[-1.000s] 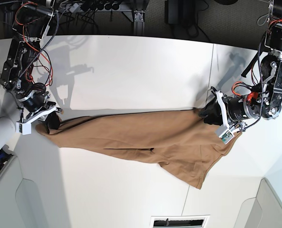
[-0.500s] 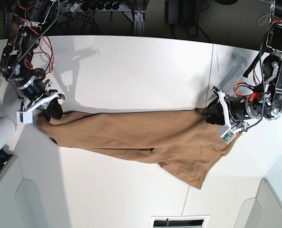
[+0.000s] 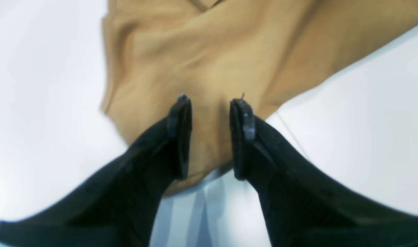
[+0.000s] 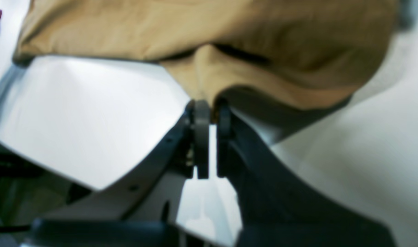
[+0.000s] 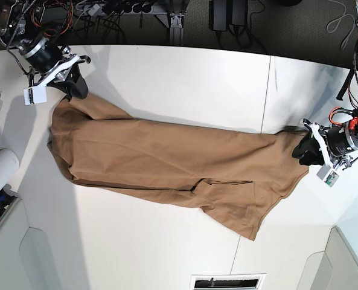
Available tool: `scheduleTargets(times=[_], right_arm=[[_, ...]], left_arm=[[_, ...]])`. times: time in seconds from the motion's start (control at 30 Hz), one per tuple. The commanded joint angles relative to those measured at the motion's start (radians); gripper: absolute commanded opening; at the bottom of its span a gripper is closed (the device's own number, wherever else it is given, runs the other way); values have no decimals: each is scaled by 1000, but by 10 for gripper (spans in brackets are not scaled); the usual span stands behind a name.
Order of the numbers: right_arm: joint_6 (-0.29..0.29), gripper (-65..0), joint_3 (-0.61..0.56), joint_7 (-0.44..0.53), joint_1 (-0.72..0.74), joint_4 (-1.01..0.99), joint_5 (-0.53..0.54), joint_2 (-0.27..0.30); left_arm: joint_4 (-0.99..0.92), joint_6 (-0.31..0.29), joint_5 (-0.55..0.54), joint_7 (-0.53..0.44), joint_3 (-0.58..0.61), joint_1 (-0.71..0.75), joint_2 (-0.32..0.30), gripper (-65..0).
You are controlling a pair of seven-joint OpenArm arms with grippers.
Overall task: Layout the t-shirt on the table in an organized manner, then fold the t-shirt properly
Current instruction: 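Pull the shirt apart, moving the grippers away from each other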
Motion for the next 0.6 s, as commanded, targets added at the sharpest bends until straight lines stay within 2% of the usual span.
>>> scheduleTargets(times=[0.0,0.2,0.47,0.57], right_arm=[[9,-650,3,24,-20,39,24,11],[19,-650,3,-24,-118,97,129,10],[26,-648,3,-25,-152,97,134,8],[23,-386,3,-25,-149,97,134,8]], left_arm=[[14,-5,-14,-18,-28,0,-20,-455],[-2,-5,-13,-23,-53,75,-16,-455],[-26,-5,-13,-35,-53,90,-9,-455],[-26,-5,-13,-35,-53,84,-9,-455]])
